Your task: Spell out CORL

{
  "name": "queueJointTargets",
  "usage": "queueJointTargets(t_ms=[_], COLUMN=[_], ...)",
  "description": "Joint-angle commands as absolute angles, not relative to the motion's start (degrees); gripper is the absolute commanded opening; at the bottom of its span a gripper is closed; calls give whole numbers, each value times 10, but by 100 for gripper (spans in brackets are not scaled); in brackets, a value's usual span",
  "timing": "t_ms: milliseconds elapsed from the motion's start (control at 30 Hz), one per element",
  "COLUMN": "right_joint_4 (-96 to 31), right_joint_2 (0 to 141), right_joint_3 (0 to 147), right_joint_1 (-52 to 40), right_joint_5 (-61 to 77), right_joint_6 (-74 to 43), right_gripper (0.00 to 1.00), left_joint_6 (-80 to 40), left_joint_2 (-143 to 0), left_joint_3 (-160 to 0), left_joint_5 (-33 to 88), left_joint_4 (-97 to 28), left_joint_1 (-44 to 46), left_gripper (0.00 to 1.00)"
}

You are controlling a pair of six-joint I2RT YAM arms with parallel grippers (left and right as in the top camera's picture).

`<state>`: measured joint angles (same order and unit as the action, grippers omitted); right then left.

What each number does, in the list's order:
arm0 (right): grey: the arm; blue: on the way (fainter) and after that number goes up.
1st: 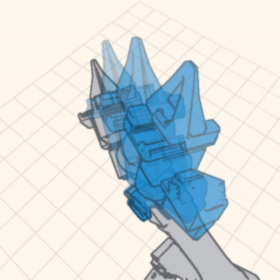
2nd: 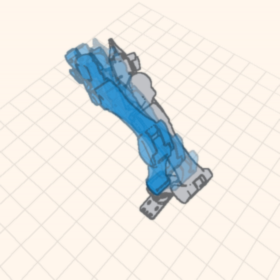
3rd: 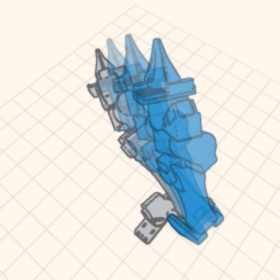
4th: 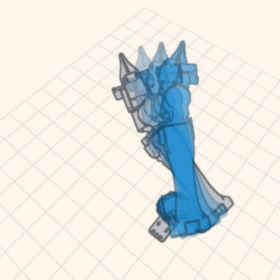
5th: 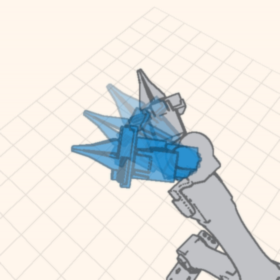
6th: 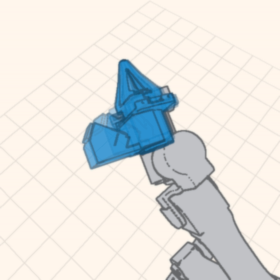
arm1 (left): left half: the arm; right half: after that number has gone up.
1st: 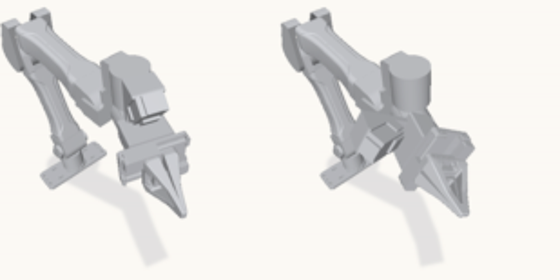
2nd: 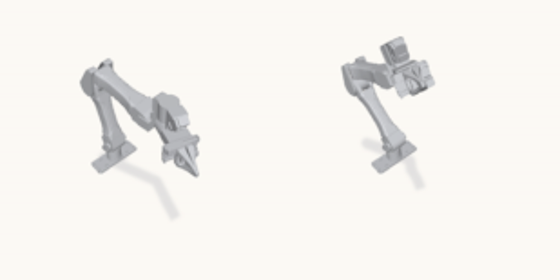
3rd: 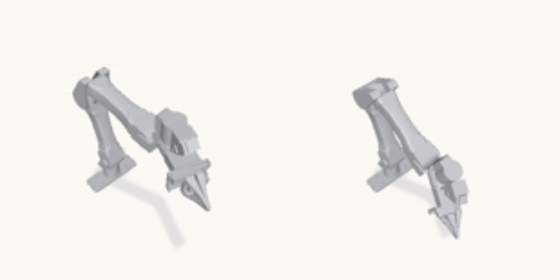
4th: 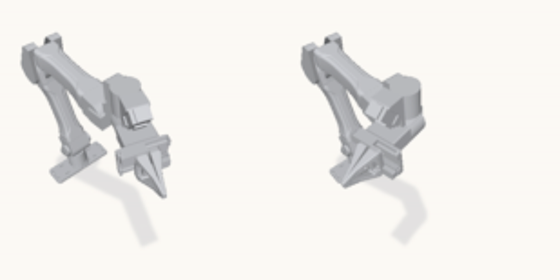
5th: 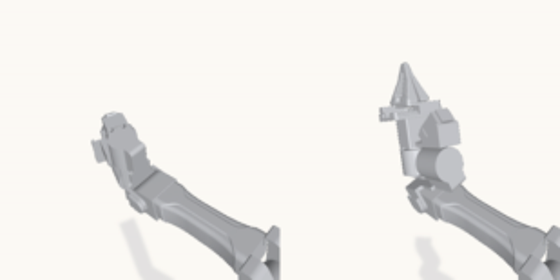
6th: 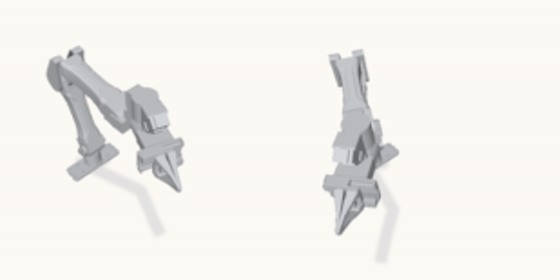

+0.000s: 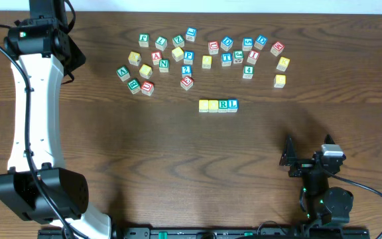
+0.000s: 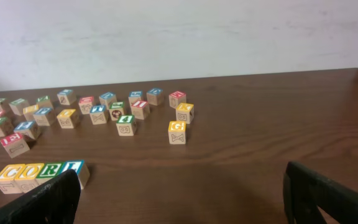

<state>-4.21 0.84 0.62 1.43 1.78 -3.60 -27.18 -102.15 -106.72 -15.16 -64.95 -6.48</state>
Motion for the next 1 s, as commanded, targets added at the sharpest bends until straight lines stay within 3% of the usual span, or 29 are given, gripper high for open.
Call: queueJointTargets(t_ms=[0, 167, 567, 800, 967], right_joint_4=[-41, -41, -41, -41, -41], right_joint_2=[3, 3, 3, 3, 3], right_joint_3=[3, 3, 3, 3, 3], right_joint_1=[22, 22, 22, 22, 22], right_joint_5=[21, 21, 21, 21, 21], right_joint_6=[-29, -29, -29, -29, -29], right_gripper=[99, 99, 99, 99, 99], left_joint_6=[-277, -277, -264, -250, -137], left_joint_2=[-1029, -1006, -786, -586, -442], left_joint_3=[-1063, -1063, -1015, -781, -564], left_joint_5=[-155, -155, -161, -159, -55], left_joint_4=[-651, -652, -657, -446, -256], left_joint_1=[-65, -64, -59, -66, -74], left_gripper=[54, 54, 54, 54, 54])
